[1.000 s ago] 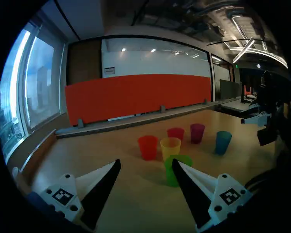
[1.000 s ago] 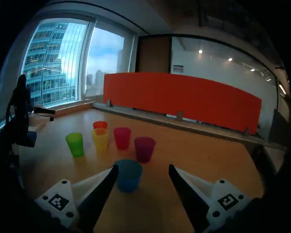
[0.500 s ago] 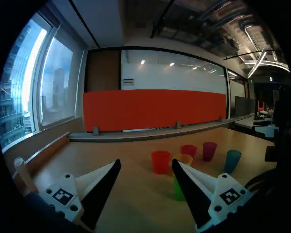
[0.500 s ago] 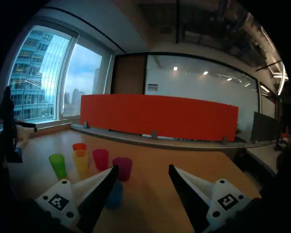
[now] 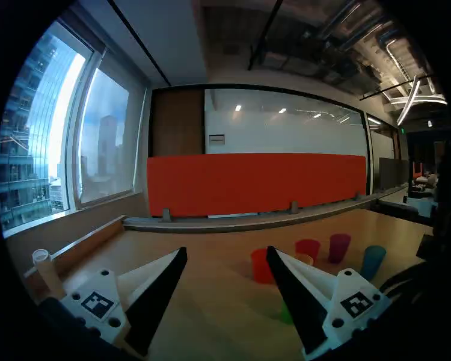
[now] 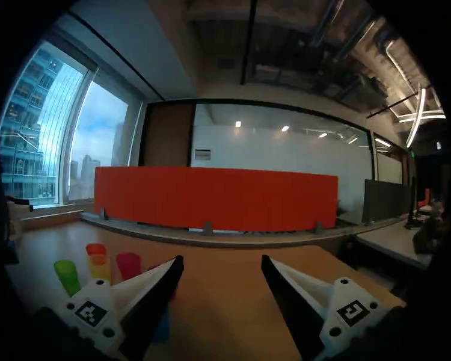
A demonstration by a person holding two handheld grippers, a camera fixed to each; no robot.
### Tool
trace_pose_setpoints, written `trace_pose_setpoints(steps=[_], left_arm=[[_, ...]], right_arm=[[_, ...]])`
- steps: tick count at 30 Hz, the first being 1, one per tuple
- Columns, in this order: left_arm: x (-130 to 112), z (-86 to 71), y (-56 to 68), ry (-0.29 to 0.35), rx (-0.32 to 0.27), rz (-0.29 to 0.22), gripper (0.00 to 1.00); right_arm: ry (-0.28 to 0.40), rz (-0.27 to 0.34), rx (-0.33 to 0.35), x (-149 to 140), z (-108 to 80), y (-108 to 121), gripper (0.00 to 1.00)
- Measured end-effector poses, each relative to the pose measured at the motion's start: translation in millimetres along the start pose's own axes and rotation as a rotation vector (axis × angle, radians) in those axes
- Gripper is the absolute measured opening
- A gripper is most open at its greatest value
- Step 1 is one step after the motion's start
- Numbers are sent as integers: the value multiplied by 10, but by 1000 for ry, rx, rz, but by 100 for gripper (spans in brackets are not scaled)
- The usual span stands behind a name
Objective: Pour water
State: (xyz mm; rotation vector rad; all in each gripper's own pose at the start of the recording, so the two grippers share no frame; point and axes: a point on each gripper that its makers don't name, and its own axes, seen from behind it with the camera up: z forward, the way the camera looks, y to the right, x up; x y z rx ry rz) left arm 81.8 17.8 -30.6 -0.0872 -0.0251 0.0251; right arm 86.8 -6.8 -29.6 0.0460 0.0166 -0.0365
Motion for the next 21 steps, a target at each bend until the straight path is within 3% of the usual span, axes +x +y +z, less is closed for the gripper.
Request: trace_pose_setpoints(steps=[8,21], left_arm=[[5,58,68,26,-9,-5,98],[-166,113,-34,64,53,-38,98]], right_arm=[[22,42,-35,86,2,40,100],[19,59,-76,150,-14,137,100]])
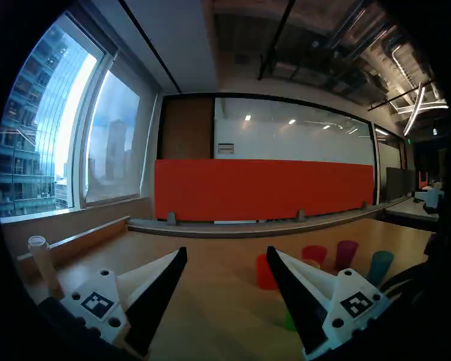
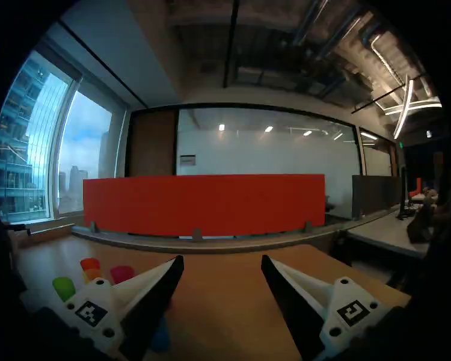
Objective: Pour water
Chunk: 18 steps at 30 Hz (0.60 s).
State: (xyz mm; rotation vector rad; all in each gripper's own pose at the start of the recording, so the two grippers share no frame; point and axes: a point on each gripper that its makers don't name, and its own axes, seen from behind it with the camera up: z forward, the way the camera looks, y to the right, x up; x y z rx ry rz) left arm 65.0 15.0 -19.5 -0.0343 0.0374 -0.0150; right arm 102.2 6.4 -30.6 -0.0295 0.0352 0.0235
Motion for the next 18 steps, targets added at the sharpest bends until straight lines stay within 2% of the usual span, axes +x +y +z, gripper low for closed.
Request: trace_pose_setpoints(steps=[10,18], left_arm=[[-186,16,-36,18,24,-7,98],[-325,61,-119,26,34,-3,98]], right_arm=[[2,-6,-17,65,-13,27,100],[-10,-9,-19,4,-16,2,100]])
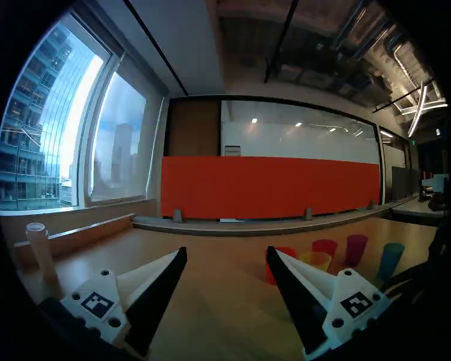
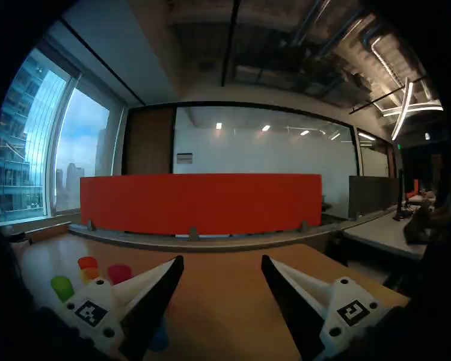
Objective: Pour water
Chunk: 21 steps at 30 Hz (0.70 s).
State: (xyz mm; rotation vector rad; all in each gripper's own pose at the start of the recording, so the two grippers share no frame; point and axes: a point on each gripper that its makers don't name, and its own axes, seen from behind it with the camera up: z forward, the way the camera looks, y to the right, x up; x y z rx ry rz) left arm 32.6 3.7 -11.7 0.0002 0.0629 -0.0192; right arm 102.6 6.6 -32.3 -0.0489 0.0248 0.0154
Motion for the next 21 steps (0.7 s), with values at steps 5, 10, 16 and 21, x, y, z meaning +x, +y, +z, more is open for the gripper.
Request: trace_pose_setpoints(steps=[5,10,16,21], left_arm=[[-50,27,-41,4,3,11,98],[-97,40,-53,2,1,3,98],[-168,46,-69,-12,1,-6,98],[-234,55,-62,-29,-3,-7,98]], right_arm=[[1,3,-1,19,-11,-5,100],[9,-3,-4,76,-6,5,100],[16,-8,-5,116,-4,7,100],[12,-15,-8,87,3,16,100]])
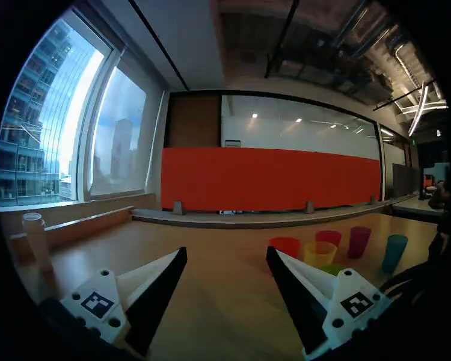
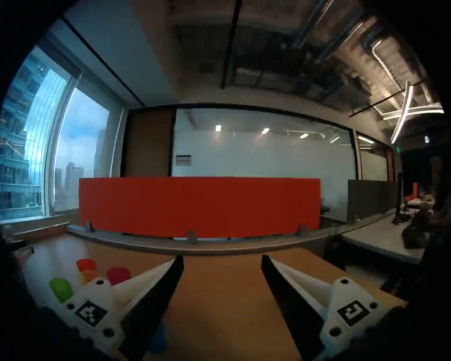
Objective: Pour water
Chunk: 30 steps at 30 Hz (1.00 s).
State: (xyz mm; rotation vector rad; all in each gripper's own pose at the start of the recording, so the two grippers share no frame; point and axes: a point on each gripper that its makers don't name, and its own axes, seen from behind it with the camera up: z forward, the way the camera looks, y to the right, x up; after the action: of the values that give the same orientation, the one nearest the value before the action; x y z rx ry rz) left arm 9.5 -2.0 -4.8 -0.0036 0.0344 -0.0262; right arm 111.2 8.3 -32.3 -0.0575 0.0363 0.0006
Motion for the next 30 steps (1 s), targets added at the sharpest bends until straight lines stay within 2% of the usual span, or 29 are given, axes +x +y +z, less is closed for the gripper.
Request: trace_pose_setpoints(steps=[9,30], left_arm=[[-91,36,47,-32,-9,20,98],[-88,48,11,-34,9,25,98]], right_arm=[[1,-2,1,24,6,-17,100],[4,-9,23,-24,-63,-62,100]])
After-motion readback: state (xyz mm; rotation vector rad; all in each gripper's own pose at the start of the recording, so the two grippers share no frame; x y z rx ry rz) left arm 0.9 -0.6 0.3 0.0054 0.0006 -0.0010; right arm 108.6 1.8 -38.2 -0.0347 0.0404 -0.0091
